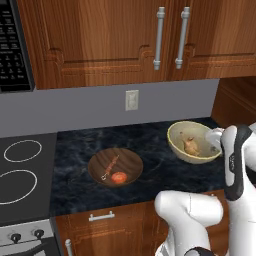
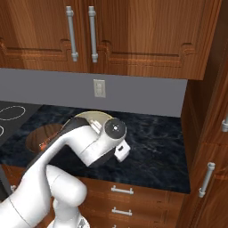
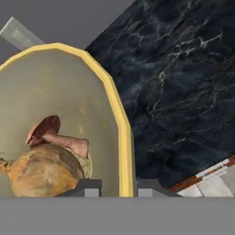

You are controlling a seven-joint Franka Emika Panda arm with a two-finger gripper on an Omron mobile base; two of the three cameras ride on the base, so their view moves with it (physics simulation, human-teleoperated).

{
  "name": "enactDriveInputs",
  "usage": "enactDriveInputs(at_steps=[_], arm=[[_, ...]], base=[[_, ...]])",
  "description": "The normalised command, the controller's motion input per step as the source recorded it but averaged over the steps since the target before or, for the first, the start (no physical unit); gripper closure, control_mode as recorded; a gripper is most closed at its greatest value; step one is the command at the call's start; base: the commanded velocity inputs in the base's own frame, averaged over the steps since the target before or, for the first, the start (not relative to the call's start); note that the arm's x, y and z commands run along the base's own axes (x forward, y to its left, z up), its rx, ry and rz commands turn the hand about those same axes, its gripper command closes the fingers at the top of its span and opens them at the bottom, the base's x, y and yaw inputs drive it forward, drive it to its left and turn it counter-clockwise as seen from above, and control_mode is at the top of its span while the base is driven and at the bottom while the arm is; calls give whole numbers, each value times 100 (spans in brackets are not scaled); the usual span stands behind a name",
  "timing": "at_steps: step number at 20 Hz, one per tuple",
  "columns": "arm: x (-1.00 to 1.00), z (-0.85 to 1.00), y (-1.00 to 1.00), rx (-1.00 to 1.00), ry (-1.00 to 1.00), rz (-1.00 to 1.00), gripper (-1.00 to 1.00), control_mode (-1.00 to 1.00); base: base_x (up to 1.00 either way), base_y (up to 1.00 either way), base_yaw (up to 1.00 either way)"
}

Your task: Place the bowl containing the mushroom and onion in the microwave. Close the microwave door and press the start button to microwave the meal.

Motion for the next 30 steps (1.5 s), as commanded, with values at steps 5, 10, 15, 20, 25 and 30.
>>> enactDriveInputs(at_steps=[5, 10, 15, 20, 25, 30], arm=[[-36, 36, 44, -13, -13, 2, 100, -100], [-31, 54, 16, 0, -8, 6, 100, -100], [-25, 62, 8, 0, -3, 9, 100, -100], [-14, 65, 0, 0, 0, 6, 100, -100], [-23, 40, 2, 0, -3, 5, 100, -100], [-11, 1, 5, -1, -1, 4, 100, -100]], base=[[0, 0, 0], [0, 0, 0], [0, 0, 0], [0, 0, 0], [0, 0, 0], [0, 0, 0]])
